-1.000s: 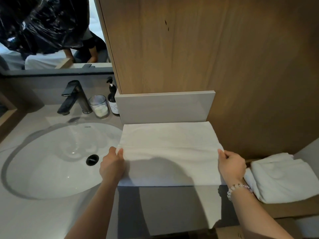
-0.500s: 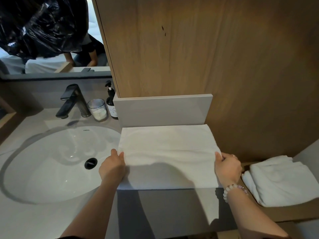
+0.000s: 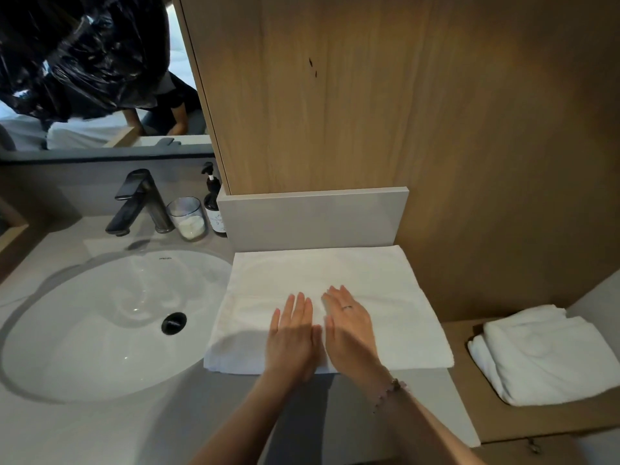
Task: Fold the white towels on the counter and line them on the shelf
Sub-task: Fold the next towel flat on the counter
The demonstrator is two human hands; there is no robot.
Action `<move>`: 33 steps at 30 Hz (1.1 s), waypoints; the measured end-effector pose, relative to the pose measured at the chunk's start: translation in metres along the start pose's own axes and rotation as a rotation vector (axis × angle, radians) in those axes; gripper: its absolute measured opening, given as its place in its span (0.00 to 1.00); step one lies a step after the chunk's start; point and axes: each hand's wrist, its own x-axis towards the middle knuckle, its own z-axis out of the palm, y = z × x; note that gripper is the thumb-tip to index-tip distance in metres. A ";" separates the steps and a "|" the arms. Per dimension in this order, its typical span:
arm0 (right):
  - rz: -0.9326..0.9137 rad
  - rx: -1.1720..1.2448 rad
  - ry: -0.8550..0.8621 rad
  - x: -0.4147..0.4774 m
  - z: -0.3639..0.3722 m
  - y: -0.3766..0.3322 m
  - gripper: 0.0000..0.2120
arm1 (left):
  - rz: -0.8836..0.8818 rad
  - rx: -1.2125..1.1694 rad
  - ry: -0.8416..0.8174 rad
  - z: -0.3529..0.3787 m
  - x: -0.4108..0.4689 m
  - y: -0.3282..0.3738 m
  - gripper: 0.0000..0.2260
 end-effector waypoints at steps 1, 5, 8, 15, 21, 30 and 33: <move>-0.013 -0.028 -0.058 -0.004 0.006 0.000 0.16 | 0.005 0.032 -0.025 0.003 0.001 -0.002 0.25; -0.029 -0.109 -0.215 -0.011 0.009 0.007 0.26 | 0.027 0.084 -0.053 0.009 0.002 -0.007 0.31; -0.043 -0.137 -0.217 -0.008 0.008 0.007 0.27 | 0.033 0.058 -0.087 0.009 0.002 -0.009 0.37; -0.085 -0.030 -0.289 -0.008 -0.003 0.019 0.33 | -0.091 0.012 -0.115 0.010 0.002 -0.034 0.50; -0.053 -0.072 -0.355 -0.008 -0.016 0.039 0.43 | -0.207 -0.016 -0.096 -0.001 -0.005 -0.061 0.46; 0.117 -0.159 -0.428 -0.007 -0.039 0.099 0.29 | -0.337 0.006 -0.057 -0.006 -0.007 -0.056 0.37; 0.152 -0.160 -0.433 -0.007 -0.042 0.104 0.29 | -0.411 0.010 -0.067 -0.007 -0.008 -0.058 0.38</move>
